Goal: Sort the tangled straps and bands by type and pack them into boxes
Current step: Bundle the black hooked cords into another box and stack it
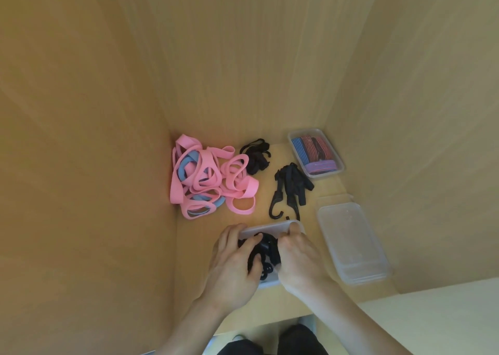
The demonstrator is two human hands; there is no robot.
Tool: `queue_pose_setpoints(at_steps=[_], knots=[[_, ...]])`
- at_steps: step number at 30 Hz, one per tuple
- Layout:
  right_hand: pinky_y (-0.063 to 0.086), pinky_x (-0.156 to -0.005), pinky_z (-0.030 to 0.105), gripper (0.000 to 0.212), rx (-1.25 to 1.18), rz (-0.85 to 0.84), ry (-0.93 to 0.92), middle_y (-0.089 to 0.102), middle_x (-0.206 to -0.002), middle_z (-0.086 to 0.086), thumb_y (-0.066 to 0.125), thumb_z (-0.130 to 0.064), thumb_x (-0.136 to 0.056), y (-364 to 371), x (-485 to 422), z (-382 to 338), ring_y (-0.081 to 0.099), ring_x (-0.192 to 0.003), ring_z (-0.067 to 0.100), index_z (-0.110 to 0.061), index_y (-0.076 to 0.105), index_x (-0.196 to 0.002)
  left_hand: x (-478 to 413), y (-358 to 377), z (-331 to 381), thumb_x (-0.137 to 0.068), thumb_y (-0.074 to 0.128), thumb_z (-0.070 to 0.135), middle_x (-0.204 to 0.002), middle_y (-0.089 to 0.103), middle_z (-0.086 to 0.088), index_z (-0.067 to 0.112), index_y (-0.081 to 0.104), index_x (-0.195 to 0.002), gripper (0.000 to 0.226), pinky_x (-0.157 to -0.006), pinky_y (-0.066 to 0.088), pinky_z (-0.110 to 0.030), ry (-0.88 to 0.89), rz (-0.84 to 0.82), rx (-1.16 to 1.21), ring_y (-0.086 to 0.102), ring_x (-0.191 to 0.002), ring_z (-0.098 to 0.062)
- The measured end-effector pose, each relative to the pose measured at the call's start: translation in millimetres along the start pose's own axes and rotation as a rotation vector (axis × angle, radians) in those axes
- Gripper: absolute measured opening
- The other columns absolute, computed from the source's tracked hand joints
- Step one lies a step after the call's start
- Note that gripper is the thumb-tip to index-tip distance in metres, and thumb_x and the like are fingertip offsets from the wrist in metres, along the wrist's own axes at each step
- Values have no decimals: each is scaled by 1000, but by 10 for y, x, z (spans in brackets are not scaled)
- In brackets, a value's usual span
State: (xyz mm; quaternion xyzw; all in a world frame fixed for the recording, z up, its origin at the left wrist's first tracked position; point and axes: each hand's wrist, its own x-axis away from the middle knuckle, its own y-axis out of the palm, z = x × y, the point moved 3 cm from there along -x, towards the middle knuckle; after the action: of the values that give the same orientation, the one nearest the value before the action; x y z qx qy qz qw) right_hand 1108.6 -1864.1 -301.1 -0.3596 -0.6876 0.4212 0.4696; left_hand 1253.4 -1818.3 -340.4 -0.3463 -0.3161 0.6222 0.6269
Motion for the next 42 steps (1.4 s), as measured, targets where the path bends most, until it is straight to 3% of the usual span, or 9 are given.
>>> queue_pose_setpoints(at_steps=[9, 13, 15, 18, 21, 24, 29, 36, 42], knots=[[53, -93, 29, 59, -155, 11, -28, 38, -132, 5, 80, -25, -82, 26, -33, 80, 55, -112, 21, -9, 50, -130, -14, 12, 0, -87, 50, 32, -142, 44, -3, 22, 62, -132, 48, -113, 36, -47, -12, 17, -64, 35, -136, -26], [50, -99, 31, 63, -407, 38, -65, 38, -136, -8, 75, -33, -86, -63, 211, 227, 53, -118, 13, -23, 43, -139, -2, 2, 18, -86, 52, 31, -140, 45, -1, 22, 62, -132, 48, -113, 37, -47, -30, 29, -24, 36, -136, -25], [48, -96, 26, 49, -485, 91, -71, 46, -129, -15, 70, -33, -90, -127, 322, 362, 54, -114, 6, -29, 49, -134, -3, -4, 22, -85, 51, 31, -140, 45, -2, 22, 62, -133, 50, -113, 37, -48, -35, 26, -13, 36, -136, -25], [48, -78, 19, 10, -473, 323, 39, 53, -102, -16, 67, -25, -92, -210, 418, 667, 58, -89, 3, -26, 63, -101, -5, -4, 21, -88, 55, 28, -141, 44, -1, 23, 61, -135, 47, -115, 36, -47, -33, 20, -7, 34, -137, -24], [33, -63, 19, 7, -244, 423, 269, 44, -91, -9, 66, -26, -91, -154, 397, 969, 47, -77, 12, -21, 62, -88, -7, 12, 17, -89, 64, 21, -142, 43, -1, 22, 61, -136, 47, -115, 35, -47, -34, 11, -3, 32, -138, -23], [31, -74, 26, 24, -37, 312, 389, 41, -96, -5, 64, -46, -92, 53, 324, 1136, 46, -86, 16, -22, 63, -94, -15, 14, -1, -88, 65, 19, -142, 43, -1, 22, 61, -135, 47, -114, 36, -47, -32, 15, 0, 32, -137, -23], [40, -93, 32, 26, -94, 255, 473, 51, -108, -2, 65, -53, -90, 183, 272, 1259, 55, -107, 19, -27, 63, -95, -18, 28, -11, -87, 67, 18, -142, 43, 1, 23, 62, -134, 48, -113, 38, -47, -34, 27, 15, 32, -137, -22], [48, -95, 38, 22, -420, 272, 504, 51, -106, -1, 71, -42, -86, 60, 353, 1339, 56, -104, 22, -24, 58, -86, -9, 26, 4, -88, 66, 19, -143, 42, 3, 24, 61, -135, 48, -114, 37, -46, -51, 42, 36, 30, -139, -19], [39, -73, 33, 22, -197, 490, 373, 42, -88, -6, 68, -18, -85, -146, 472, 1154, 48, -74, 22, -21, 47, -79, -21, 8, 1, -89, 67, 19, -146, 42, 4, 23, 63, -133, 45, -117, 33, -42, -60, 30, 100, 28, -141, -16]])
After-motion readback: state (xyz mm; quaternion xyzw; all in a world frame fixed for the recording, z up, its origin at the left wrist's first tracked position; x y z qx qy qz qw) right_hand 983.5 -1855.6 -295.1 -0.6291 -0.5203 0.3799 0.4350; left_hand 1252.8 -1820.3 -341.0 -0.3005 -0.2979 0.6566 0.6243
